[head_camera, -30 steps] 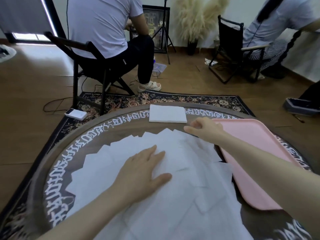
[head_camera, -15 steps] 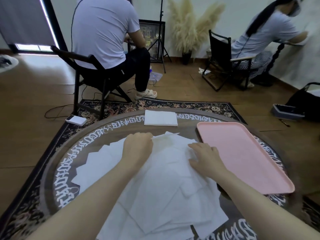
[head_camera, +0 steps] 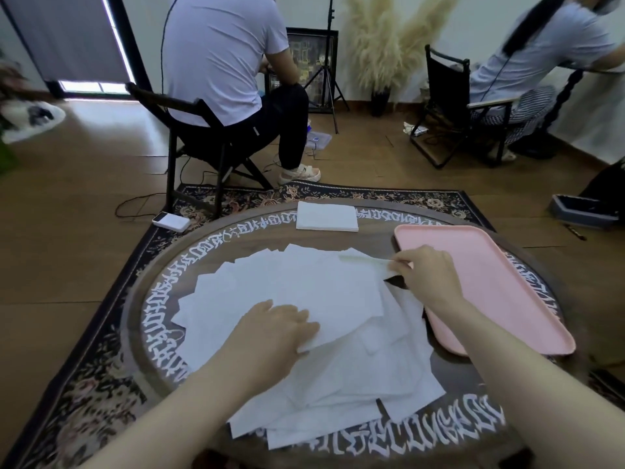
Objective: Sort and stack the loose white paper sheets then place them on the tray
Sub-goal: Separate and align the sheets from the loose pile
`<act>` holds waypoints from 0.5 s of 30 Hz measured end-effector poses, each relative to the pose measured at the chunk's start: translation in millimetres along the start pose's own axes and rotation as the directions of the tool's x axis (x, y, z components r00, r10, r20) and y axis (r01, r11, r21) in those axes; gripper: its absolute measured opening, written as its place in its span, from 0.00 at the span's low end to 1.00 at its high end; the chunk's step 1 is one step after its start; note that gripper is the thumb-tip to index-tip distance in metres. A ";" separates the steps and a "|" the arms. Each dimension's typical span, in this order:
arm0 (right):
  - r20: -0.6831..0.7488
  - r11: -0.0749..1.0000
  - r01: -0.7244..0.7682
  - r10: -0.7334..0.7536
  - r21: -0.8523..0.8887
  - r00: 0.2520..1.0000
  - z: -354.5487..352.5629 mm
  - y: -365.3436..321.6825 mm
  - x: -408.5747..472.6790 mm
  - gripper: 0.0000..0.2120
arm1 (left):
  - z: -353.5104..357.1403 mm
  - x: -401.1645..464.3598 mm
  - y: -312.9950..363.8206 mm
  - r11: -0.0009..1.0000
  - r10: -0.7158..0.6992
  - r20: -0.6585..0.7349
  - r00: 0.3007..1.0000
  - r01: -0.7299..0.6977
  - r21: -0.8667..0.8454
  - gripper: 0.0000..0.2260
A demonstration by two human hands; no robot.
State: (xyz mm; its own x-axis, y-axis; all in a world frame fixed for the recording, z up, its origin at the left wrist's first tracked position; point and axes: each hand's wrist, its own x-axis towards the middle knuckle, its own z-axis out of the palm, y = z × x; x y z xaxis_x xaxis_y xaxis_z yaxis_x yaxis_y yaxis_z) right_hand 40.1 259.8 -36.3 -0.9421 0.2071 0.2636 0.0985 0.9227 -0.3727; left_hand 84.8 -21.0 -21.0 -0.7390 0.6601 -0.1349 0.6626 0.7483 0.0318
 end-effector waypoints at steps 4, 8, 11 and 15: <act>-0.141 0.992 0.075 -0.060 0.100 0.988 -19.3 -22.7 -14.5 0.08 | 7.4 -16.6 2.6 0.993 -0.022 0.156 0.988 0.040 -0.109 0.28; -0.139 0.966 0.236 -0.220 0.110 0.966 -33.0 -53.6 -44.6 0.07 | 9.3 -27.7 1.9 0.969 -0.124 0.101 0.987 0.142 -0.202 0.29; 0.215 0.906 0.420 -0.401 -0.046 0.890 -28.6 -66.3 -74.9 0.10 | 10.7 -28.6 1.2 0.957 -0.198 0.043 0.979 0.202 -0.208 0.29; 0.419 0.960 0.169 -0.251 0.224 0.873 -21.5 -61.3 -92.9 0.17 | 14.0 -21.0 4.3 0.950 -0.201 0.018 0.979 0.199 -0.239 0.32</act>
State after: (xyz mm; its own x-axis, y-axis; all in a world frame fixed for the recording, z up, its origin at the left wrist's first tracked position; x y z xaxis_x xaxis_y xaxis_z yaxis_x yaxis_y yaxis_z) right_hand 128.5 191.0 -18.8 -0.9811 -0.1871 -0.0495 -0.1359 0.8480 -0.5123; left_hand 104.9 -32.5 -31.9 -0.8546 0.4951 -0.1565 0.4533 0.8584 0.2400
